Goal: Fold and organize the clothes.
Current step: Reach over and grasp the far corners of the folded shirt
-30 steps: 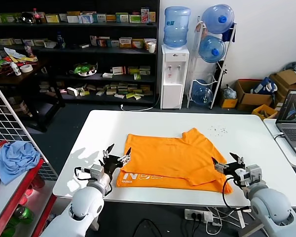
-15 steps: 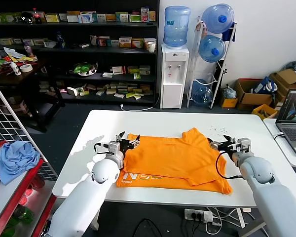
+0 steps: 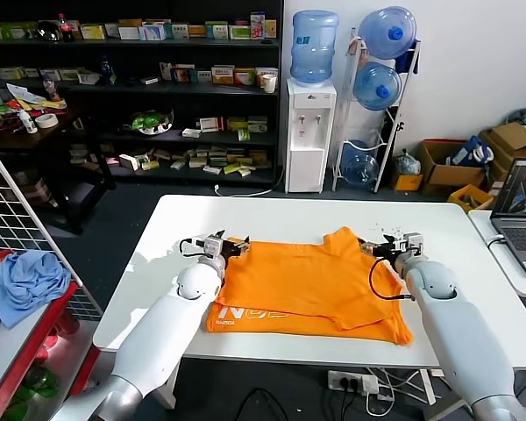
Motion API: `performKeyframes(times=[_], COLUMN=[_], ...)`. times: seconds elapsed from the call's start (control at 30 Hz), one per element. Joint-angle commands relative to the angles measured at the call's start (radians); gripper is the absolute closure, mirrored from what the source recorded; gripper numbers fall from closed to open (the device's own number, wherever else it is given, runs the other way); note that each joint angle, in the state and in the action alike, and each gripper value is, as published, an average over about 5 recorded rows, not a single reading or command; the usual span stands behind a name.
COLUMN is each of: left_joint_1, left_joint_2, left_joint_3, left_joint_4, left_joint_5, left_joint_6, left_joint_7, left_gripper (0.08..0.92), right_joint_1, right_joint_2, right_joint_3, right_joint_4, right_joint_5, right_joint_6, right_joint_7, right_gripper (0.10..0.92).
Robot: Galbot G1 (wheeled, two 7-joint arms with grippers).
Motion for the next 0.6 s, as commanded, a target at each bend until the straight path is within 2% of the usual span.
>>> performKeyframes(times=[0.03,0.17,0.3,0.4,0.6], left_joint_1=[-0.046,-0.037,-0.026,-0.012,0.029], left_joint_2=[-0.022,-0.021,-0.015,-0.006,0.013], left_joint_3=[0.004,-0.002,-0.002,-0.002,-0.002], left_joint_4=[0.132,0.132,0.118,0.096,0.040], left_joint_5=[0.016,0.017,0.017,0.015,0.011], left_joint_6=[0.007,0.005,0.002,0.002,0.004], left_joint_7=[0.009,0.010,0.011,0.010,0.006], left_gripper=[0.177,0.177,0.187,0.250,0.428], right_joint_1=[0.061,0.061,0.061,0.060,0.057], right_joint_2=[0.060,0.070,0.080,0.081,0.083], right_joint_3=[-0.017,-0.022,-0.022,-0.025,-0.026], right_joint_4=[-0.149,-0.163,-0.166,-0.160,-0.148], right_joint_5=[-0.056,-0.074,-0.081,-0.080,-0.071], right_joint_6=[0.035,0.046,0.055,0.057,0.053], right_joint_7=[-0.031,-0.032,-0.026,-0.022,-0.008], right_gripper=[0.203,0.223,0.319,0.389,0.579])
